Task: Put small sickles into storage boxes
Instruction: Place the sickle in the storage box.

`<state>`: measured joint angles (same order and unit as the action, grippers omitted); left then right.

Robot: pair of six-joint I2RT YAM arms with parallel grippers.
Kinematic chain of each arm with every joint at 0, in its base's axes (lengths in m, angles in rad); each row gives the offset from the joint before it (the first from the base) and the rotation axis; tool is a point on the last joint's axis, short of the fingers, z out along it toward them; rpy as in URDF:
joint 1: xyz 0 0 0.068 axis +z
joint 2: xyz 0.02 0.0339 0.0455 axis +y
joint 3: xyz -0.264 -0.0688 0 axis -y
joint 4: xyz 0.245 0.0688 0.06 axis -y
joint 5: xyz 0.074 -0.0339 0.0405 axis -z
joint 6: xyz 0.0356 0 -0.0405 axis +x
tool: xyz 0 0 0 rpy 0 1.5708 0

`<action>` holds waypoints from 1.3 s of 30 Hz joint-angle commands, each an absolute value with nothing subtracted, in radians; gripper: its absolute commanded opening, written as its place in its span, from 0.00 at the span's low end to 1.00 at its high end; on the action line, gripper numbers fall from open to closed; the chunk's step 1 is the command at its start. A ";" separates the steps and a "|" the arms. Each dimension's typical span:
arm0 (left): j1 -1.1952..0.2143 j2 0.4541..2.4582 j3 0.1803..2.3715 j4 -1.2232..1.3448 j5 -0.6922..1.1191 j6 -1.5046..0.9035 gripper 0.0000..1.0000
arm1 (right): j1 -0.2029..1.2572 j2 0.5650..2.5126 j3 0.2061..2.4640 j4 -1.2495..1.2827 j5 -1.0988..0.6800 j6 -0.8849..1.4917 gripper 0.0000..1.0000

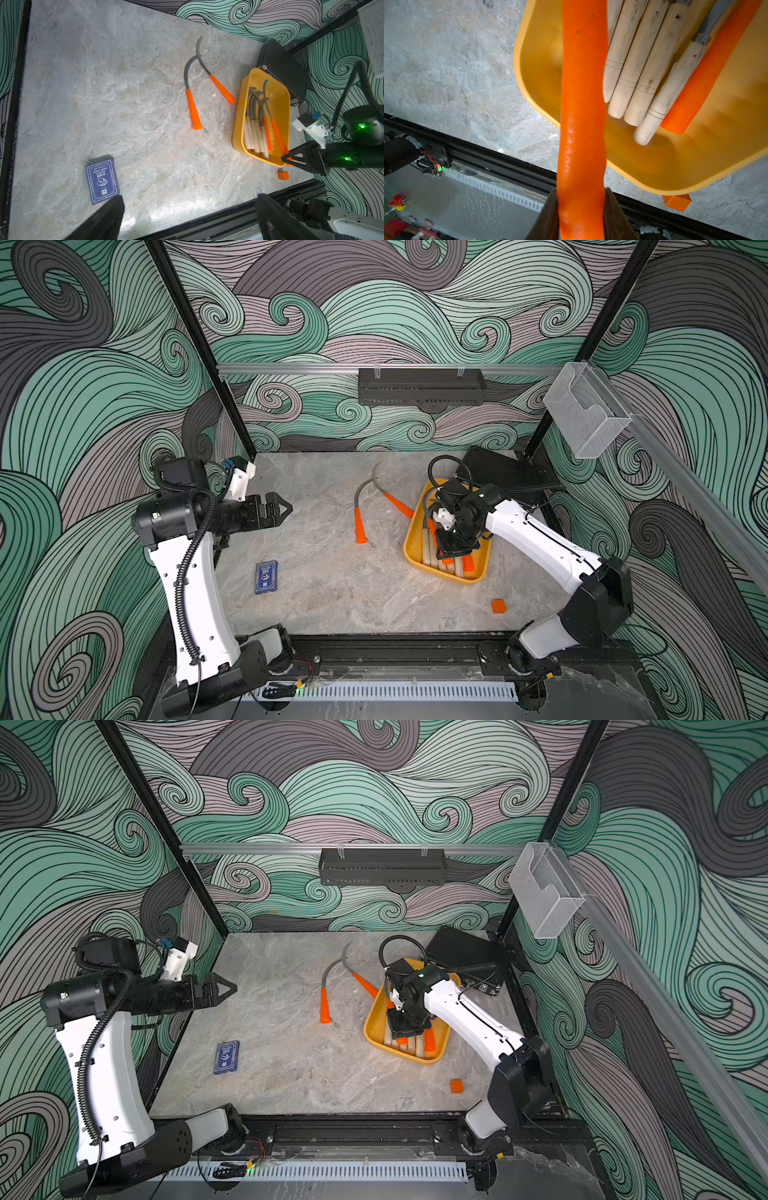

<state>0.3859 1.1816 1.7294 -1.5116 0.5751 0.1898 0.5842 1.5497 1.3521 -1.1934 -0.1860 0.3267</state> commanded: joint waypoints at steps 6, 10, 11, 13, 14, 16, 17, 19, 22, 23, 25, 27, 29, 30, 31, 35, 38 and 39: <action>0.390 1.169 1.744 -1.538 0.615 0.185 0.99 | 0.561 1.672 1.351 -1.141 -0.147 0.365 0.00; 0.390 1.169 1.746 -1.536 0.618 0.186 0.99 | 0.549 1.745 1.400 -1.138 -0.126 0.369 0.00; 0.391 1.170 1.747 -1.536 0.618 0.186 0.98 | 0.548 1.757 1.411 -1.137 -0.121 0.371 0.00; 0.391 1.173 1.749 -1.534 0.620 0.186 0.99 | 0.544 1.788 1.433 -1.137 -0.112 0.371 0.00; 0.391 1.173 1.749 -1.532 0.620 0.186 0.98 | 0.542 1.801 1.439 -1.137 -0.109 0.370 0.00; 0.391 1.174 1.749 -1.528 0.621 0.181 0.99 | 0.535 1.832 1.450 -1.135 -0.104 0.370 0.00; 0.391 1.175 1.749 -1.527 0.621 0.181 0.99 | 0.531 1.847 1.455 -1.136 -0.099 0.370 0.00; 0.390 1.176 1.749 -1.526 0.620 0.180 0.99 | 0.526 1.873 1.466 -1.134 -0.097 0.370 0.00; 0.390 1.178 1.749 -1.524 0.618 0.181 0.99 | 0.522 1.904 1.473 -1.127 -0.096 0.371 0.00; 0.391 1.177 1.749 -1.523 0.617 0.180 0.99 | 0.521 1.909 1.471 -1.123 -0.094 0.370 0.00; 0.391 1.176 1.749 -1.523 0.614 0.182 0.98 | 0.518 1.917 1.470 -1.117 -0.089 0.371 0.00; 0.391 1.175 1.747 -1.523 0.609 0.182 0.99 | 0.518 1.923 1.471 -1.110 -0.087 0.367 0.00; 0.391 1.175 1.744 -1.521 0.607 0.182 0.99 | 0.518 1.930 1.474 -1.109 -0.081 0.365 0.02; 0.391 1.174 1.741 -1.520 0.607 0.181 0.99 | 0.517 1.935 1.476 -1.108 -0.077 0.364 0.05; 0.391 1.175 1.739 -1.517 0.608 0.181 0.99 | 0.517 1.939 1.477 -1.108 -0.075 0.364 0.08; 0.390 1.177 1.739 -1.515 0.606 0.182 0.98 | 0.517 1.953 1.480 -1.108 -0.073 0.366 0.16; 0.390 1.176 1.741 -1.514 0.603 0.183 0.99 | 0.517 1.953 1.475 -1.106 -0.071 0.370 0.24; 0.390 1.176 1.741 -1.517 0.602 0.185 0.99 | 0.517 1.953 1.473 -1.105 -0.071 0.370 0.25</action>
